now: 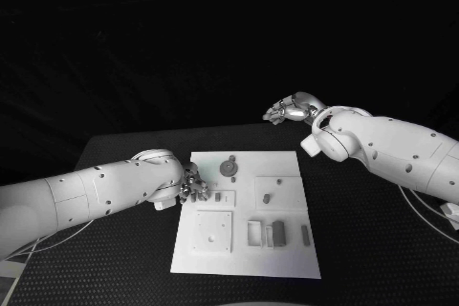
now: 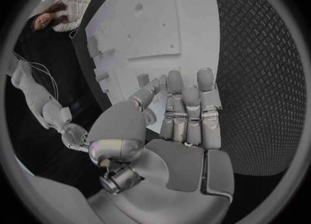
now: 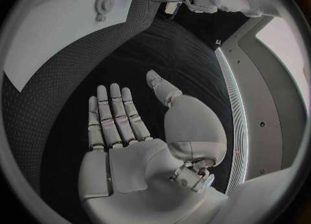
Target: Assemble the parts on the task board
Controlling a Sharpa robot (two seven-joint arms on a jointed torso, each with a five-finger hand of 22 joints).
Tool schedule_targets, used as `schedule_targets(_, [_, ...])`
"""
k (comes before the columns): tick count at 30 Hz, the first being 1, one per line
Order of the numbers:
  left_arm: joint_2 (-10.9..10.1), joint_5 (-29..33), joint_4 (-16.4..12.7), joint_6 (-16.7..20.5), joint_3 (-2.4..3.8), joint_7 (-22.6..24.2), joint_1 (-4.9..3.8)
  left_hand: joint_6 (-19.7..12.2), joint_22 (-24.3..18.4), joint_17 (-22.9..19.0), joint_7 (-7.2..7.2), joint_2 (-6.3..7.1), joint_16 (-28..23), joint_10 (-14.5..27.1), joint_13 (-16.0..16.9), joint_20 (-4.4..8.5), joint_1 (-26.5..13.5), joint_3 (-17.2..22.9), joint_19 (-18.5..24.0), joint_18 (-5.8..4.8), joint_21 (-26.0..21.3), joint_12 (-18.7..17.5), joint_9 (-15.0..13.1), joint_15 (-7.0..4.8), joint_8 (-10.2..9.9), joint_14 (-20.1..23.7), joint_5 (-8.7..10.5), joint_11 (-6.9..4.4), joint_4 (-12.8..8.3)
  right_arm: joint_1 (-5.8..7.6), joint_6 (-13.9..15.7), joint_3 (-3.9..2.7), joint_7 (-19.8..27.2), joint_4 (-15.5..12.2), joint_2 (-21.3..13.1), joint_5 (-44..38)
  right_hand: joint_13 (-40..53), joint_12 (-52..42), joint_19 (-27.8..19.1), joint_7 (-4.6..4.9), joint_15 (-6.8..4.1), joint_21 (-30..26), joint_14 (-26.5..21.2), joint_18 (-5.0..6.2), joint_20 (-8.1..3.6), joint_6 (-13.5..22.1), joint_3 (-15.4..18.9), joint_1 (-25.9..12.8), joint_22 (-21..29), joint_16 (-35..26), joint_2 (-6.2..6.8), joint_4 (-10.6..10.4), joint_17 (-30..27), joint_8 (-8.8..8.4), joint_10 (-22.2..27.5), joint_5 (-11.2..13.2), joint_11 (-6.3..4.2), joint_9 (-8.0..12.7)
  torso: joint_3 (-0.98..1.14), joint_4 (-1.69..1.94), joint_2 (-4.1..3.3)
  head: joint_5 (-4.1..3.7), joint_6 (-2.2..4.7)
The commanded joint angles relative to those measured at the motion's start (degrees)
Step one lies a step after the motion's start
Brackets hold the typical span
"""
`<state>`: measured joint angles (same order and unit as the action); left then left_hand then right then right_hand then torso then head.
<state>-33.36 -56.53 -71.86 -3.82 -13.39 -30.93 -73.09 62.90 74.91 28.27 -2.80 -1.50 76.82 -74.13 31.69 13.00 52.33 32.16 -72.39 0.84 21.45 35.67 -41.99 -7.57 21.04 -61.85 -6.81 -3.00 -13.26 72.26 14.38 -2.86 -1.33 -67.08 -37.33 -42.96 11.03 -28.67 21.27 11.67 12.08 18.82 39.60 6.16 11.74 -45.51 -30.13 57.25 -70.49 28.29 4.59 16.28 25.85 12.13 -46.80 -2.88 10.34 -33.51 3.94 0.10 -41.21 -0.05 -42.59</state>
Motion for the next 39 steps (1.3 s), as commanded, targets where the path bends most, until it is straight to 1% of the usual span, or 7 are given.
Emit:
schedule_targets(1, [0.1, -0.5, 0.0, -1.0, -0.03, 0.7, 0.06, 0.3, 1.3, 0.1, -0.08, -1.63, 0.4, -0.3, 0.1, 0.98, 2.2, 0.1, -0.9, -0.40, 0.1, 0.3, -1.8, -1.11, 0.5, -1.0, -0.12, 0.02, -0.4, 0.00, -0.6, -0.01, 0.3, 0.0, 0.0, -0.3, -0.1, -0.3, -0.4, 0.27, 0.02, 0.2, -0.5, -0.75, -0.12, 0.6, -0.1, -0.2, -0.1, -0.2, -0.40, -0.2, -0.1, 0.38, 0.1, 0.2, 0.17, 0.1, -0.02, 0.02, -0.01, -0.05, -0.06])
schedule_targets(19, [0.2, 0.3, 0.1, -1.5, -0.03, 0.5, 0.06, 0.1, 1.3, 0.1, -0.14, -1.46, 0.4, -0.2, 0.1, 0.95, 1.8, -0.2, -0.8, -0.55, 0.3, 0.3, -1.9, -1.11, 0.5, -0.9, -0.02, 0.07, -0.1, 0.00, -0.6, 0.00, 0.3, -0.1, -0.1, -0.3, -0.2, -0.4, -0.4, 0.27, 0.03, 0.1, -0.5, -0.73, -0.12, 0.6, -0.1, -0.2, -0.2, -0.2, -0.38, -0.2, -0.1, 0.41, 0.1, 0.2, 0.17, 0.1, -0.02, 0.05, 0.01, -0.07, -0.22])
schedule_targets(21, [0.2, 0.5, 0.2, -1.4, -0.03, 0.5, 0.06, -0.5, 1.2, 0.1, -0.34, -0.63, 0.3, 0.0, 0.1, 0.98, 0.8, -0.8, -0.7, -0.59, 0.3, 0.3, -1.7, -1.03, 0.2, -0.8, 0.45, 0.19, 0.6, 0.00, -0.5, 0.00, 0.3, -0.1, -0.1, -0.3, -0.2, -0.4, -0.4, 0.27, 0.03, 0.1, -0.5, -0.73, -0.12, 0.6, -0.1, -0.2, -0.2, -0.2, -0.38, -0.2, -0.1, 0.41, 0.2, 0.2, 0.17, 0.1, 0.00, 0.05, 0.00, -0.08, -0.21])
schedule_targets(24, [0.2, 0.9, 0.3, -1.0, -0.03, 0.5, 0.05, -1.6, 1.2, 0.0, -0.65, 1.35, 0.2, 0.3, 0.1, 0.99, -1.5, -2.7, -0.3, -0.57, 0.2, 0.2, -1.3, -0.90, -0.4, -0.6, 1.75, 0.39, 1.9, -0.01, -0.5, 0.01, 0.3, 0.0, -0.1, -0.3, -0.2, -0.4, -0.4, 0.27, 0.03, 0.1, -0.5, -0.73, -0.11, 0.6, -0.1, -0.2, -0.2, -0.2, -0.36, -0.2, -0.1, 0.41, 0.2, 0.2, 0.17, 0.1, 0.03, 0.05, 0.00, -0.07, -0.14])
schedule_targets(26, [0.2, 1.0, 0.3, -0.9, -0.03, 0.6, 0.05, -1.9, 1.1, -0.1, -0.74, 2.53, 0.1, 0.5, 0.1, 0.98, -2.6, -3.4, -0.2, -0.50, 0.1, 0.2, -1.0, -0.85, -0.7, -0.5, 3.30, 0.46, 2.8, -0.01, -0.5, 0.01, 0.3, 0.0, -0.1, -0.3, -0.2, -0.4, -0.4, 0.27, 0.04, 0.1, -0.5, -0.73, -0.11, 0.6, -0.1, -0.2, -0.2, -0.2, -0.34, -0.2, -0.1, 0.41, 0.2, 0.2, 0.17, 0.1, 0.00, 0.03, 0.01, -0.10, -0.19])
schedule_targets(31, [0.2, 1.1, 0.3, -0.9, -0.03, 0.6, 0.05, -2.1, 1.0, -0.2, -0.83, 4.77, -0.1, 0.9, 0.2, 0.90, -4.2, -4.2, 0.1, -0.37, -0.2, 0.2, -0.6, -0.77, -0.9, -0.2, 3.67, 0.55, 4.3, -0.01, -0.5, 0.01, 0.3, 0.0, -0.1, -0.3, -0.3, -0.4, -0.4, 0.27, 0.05, 0.1, -0.5, -0.73, -0.11, 0.6, -0.1, -0.2, -0.2, -0.2, -0.32, -0.2, -0.2, 0.41, 0.2, 0.2, 0.18, 0.1, 0.01, 0.03, 0.00, -0.16, -0.34])
schedule_targets(39, [0.2, 1.2, 0.4, -0.1, -0.03, 0.7, 0.05, -2.2, 1.0, -0.2, -0.86, 7.47, 0.0, 1.1, 0.3, 0.84, -5.7, -4.5, 0.3, -0.20, -0.4, 0.2, -0.4, -0.74, -0.9, 0.0, 3.88, 0.58, 6.6, -0.02, -0.5, 0.02, 0.3, 0.0, -0.1, -0.3, -0.3, -0.4, -0.4, 0.28, 0.06, 0.1, -0.6, -0.72, -0.10, 0.6, -0.1, -0.2, -0.2, -0.2, -0.32, -0.2, -0.2, 0.41, 0.2, 0.2, 0.18, 0.1, 0.00, 0.02, 0.02, -0.20, -0.48])
